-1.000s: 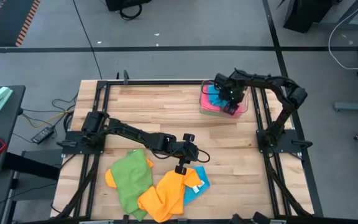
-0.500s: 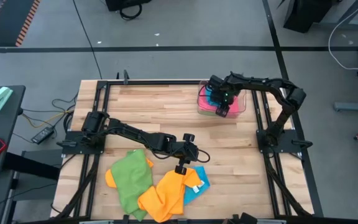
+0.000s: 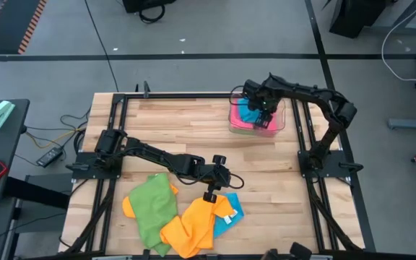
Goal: Fold microfiber towels
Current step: Adjust the blue towel in the bin
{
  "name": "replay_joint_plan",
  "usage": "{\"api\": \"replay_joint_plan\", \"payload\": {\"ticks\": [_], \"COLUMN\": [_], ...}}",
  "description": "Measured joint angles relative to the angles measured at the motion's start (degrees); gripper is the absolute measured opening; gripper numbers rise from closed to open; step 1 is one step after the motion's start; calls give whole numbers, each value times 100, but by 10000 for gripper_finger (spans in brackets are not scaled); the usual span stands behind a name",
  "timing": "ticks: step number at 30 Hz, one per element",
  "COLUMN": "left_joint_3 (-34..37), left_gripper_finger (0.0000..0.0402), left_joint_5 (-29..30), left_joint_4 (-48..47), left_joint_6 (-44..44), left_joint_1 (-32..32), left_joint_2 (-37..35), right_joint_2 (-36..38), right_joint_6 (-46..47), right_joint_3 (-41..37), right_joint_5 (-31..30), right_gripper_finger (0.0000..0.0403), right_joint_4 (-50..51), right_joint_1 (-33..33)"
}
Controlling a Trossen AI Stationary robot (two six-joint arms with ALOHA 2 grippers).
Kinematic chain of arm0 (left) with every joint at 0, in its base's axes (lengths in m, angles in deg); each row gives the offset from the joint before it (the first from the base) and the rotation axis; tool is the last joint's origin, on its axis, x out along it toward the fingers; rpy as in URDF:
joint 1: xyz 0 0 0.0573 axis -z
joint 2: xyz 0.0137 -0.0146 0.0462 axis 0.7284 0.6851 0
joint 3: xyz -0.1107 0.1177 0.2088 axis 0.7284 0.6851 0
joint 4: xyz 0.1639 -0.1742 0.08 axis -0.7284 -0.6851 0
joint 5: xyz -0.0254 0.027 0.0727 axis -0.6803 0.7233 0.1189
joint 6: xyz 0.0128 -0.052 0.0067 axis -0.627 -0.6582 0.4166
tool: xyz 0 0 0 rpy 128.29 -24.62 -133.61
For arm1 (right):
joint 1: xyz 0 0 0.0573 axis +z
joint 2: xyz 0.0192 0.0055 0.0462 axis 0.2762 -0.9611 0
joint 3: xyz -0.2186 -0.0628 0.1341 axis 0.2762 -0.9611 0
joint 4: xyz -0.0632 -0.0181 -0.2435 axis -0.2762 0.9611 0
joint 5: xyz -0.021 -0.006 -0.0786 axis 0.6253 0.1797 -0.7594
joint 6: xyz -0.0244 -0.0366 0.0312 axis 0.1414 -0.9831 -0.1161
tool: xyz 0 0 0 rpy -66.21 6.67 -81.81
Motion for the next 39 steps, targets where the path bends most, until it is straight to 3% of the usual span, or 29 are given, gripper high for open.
{"api": "replay_joint_plan", "payload": {"ticks": [6, 14, 27, 39], "left_joint_3": [2, 1, 0, 1], "left_gripper_finger": [62, 52, 58, 58], "left_joint_5": [1, 1, 0, 1], "left_joint_4": [-36, -36, -30, -26], "left_joint_6": [0, 2, -7, -7], "left_joint_1": [0, 0, 13, 11], "left_joint_2": [0, 0, 0, 0], "right_joint_2": [85, 719, 758, 128], "right_joint_6": [747, 1604, 2784, 3014], "right_joint_3": [-4, -201, -1111, -1176], "right_joint_5": [84, 1263, 1297, 1446], "right_gripper_finger": [172, 188, 259, 242], "right_joint_4": [424, -667, -1933, -1997], "right_joint_1": [-386, -935, -1052, -1069]}}
